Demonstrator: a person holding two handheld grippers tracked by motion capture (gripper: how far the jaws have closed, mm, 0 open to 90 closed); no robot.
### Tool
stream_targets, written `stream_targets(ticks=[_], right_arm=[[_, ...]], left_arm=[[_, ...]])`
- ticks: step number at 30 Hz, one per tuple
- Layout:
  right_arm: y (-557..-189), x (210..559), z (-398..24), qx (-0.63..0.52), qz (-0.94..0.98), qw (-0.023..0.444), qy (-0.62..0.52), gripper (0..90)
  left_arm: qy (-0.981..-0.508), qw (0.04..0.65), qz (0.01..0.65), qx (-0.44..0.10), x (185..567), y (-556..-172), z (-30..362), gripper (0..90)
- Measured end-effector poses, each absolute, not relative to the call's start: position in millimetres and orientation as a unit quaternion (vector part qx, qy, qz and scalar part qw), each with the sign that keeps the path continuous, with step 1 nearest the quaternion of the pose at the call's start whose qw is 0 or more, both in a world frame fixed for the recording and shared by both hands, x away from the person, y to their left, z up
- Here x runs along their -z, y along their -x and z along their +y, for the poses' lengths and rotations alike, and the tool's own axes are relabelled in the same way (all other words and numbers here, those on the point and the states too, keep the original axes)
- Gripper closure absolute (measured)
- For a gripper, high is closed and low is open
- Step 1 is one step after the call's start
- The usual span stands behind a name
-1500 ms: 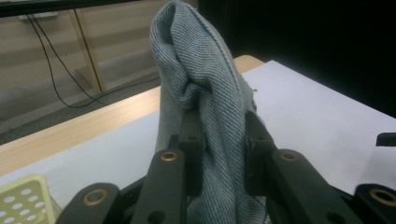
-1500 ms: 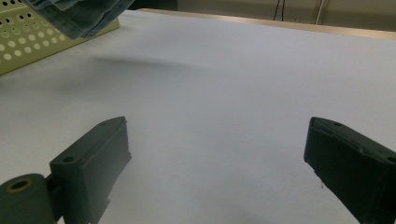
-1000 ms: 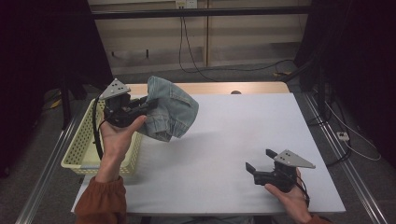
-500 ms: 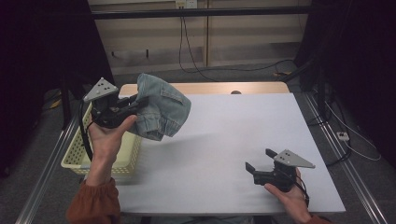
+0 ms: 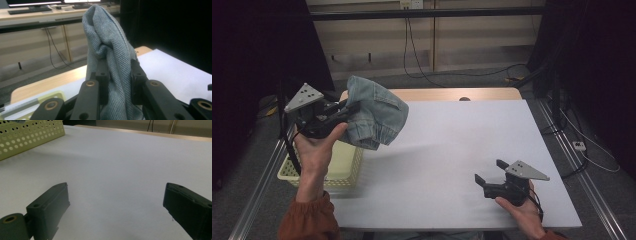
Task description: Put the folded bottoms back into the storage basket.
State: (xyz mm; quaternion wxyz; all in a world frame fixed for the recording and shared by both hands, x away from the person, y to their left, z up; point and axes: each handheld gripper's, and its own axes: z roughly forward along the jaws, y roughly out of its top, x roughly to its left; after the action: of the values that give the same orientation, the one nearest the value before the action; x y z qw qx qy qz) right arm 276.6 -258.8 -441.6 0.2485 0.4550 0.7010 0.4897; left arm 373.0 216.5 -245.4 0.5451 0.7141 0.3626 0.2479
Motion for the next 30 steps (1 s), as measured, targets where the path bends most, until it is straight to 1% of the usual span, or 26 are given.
stream_targets(ticks=[12,30], right_arm=[[-277.5,441.6,-258.1,-0.488,0.702,0.250,-0.455,6.6],[-277.2,441.4,-258.2,-0.489,0.702,0.249,-0.454,6.5]], left_arm=[[-0.705,0.542,0.373,-0.264,236.7,-360.2,238.4,74.5],[-0.675,0.550,0.405,-0.279,233.6,-351.0,272.2,74.5]])
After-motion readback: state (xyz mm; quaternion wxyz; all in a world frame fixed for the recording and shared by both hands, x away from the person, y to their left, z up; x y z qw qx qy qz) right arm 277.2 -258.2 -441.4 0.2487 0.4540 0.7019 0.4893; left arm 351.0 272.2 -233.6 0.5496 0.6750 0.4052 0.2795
